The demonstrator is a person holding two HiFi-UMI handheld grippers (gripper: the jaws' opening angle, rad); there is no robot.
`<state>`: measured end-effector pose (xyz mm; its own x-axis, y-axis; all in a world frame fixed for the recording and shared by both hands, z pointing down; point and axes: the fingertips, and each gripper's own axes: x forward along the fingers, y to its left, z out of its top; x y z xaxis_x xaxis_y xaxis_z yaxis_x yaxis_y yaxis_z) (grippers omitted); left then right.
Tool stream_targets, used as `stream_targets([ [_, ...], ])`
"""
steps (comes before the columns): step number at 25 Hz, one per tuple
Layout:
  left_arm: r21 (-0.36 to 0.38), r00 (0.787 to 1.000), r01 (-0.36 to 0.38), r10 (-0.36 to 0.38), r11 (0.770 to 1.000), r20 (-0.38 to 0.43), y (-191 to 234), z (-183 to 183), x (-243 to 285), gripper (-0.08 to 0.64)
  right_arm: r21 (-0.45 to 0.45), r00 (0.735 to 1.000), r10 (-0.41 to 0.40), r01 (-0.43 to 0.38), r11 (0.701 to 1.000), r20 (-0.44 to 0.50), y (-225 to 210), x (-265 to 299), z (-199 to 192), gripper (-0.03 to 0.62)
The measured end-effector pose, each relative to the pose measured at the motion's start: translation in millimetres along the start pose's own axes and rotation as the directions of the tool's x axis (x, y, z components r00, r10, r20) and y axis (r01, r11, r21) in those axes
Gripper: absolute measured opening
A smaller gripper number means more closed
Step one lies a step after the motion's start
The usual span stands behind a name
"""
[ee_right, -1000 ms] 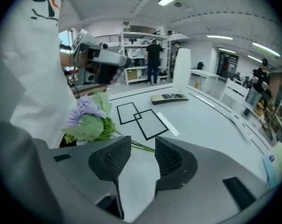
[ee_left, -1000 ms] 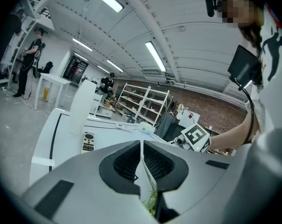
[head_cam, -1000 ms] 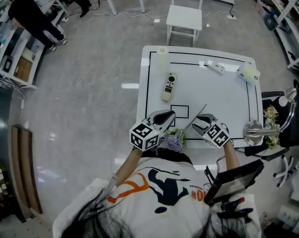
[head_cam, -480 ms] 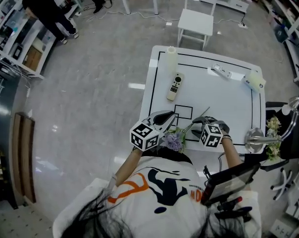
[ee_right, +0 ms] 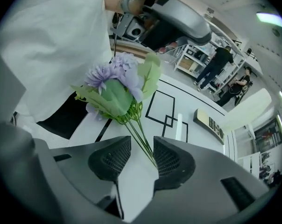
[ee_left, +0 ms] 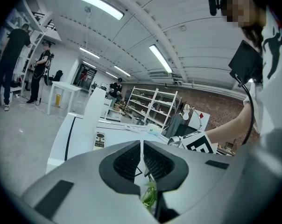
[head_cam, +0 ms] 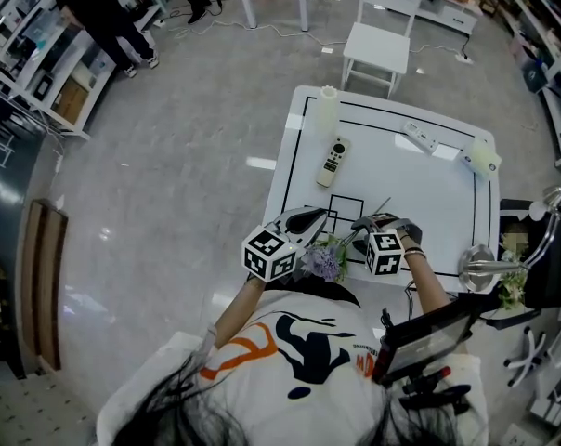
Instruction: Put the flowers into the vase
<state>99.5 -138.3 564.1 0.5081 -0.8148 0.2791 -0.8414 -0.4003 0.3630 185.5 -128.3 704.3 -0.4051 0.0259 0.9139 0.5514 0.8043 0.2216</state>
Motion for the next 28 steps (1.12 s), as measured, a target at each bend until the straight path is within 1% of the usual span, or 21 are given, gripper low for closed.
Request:
stream_targets([
  [4,0.012,1.000,-0.009,0.009,1.000,-0.003,-2,-1,-4,0.012,-0.056,0.999,0.019,-0.022,0.998,-0.037,5,6,5,0.148],
  [5,0.014,1.000,-0.010,0.010,1.000,-0.004,-2,-1,-5,0.011,-0.065,0.999,0.012,-0.015,0.998,-0.045,5,6,6,0.117],
  [9,0.015,1.000,-0.020,0.020,1.000,-0.005,-3,-1,-11,0.012,-0.071,0.998,-0.014,0.010,0.997,-0.059,5,10,2,0.074],
  [11,0.014,1.000,-0.027,0.027,1.000,0.000,0,0,-13,0.012,-0.054,0.998,-0.031,0.028,0.998,-0.063,2,8,1,0.056],
  [13,0.012,0.999,-0.036,0.036,0.999,0.007,3,2,-15,0.012,0.005,0.998,-0.041,0.042,0.999,-0.050,-1,6,1,0.030],
  [16,0.006,0.999,-0.049,0.049,0.999,0.015,7,4,-18,0.012,0.125,0.999,-0.034,0.037,0.991,-0.022,-1,4,-2,0.025],
  [20,-0.001,0.998,-0.065,0.065,0.998,0.020,13,5,-24,0.011,0.208,0.998,-0.066,0.070,0.976,-0.024,-6,0,-8,0.023],
  [24,-0.004,0.997,-0.076,0.076,0.997,0.025,18,5,-29,0.012,0.302,0.994,-0.106,0.099,0.948,0.006,-18,-6,-6,0.023],
  [28,-0.002,0.996,-0.081,0.081,0.997,0.028,22,9,-32,0.012,0.391,0.987,-0.156,0.126,0.912,0.045,-34,-15,-1,0.023],
])
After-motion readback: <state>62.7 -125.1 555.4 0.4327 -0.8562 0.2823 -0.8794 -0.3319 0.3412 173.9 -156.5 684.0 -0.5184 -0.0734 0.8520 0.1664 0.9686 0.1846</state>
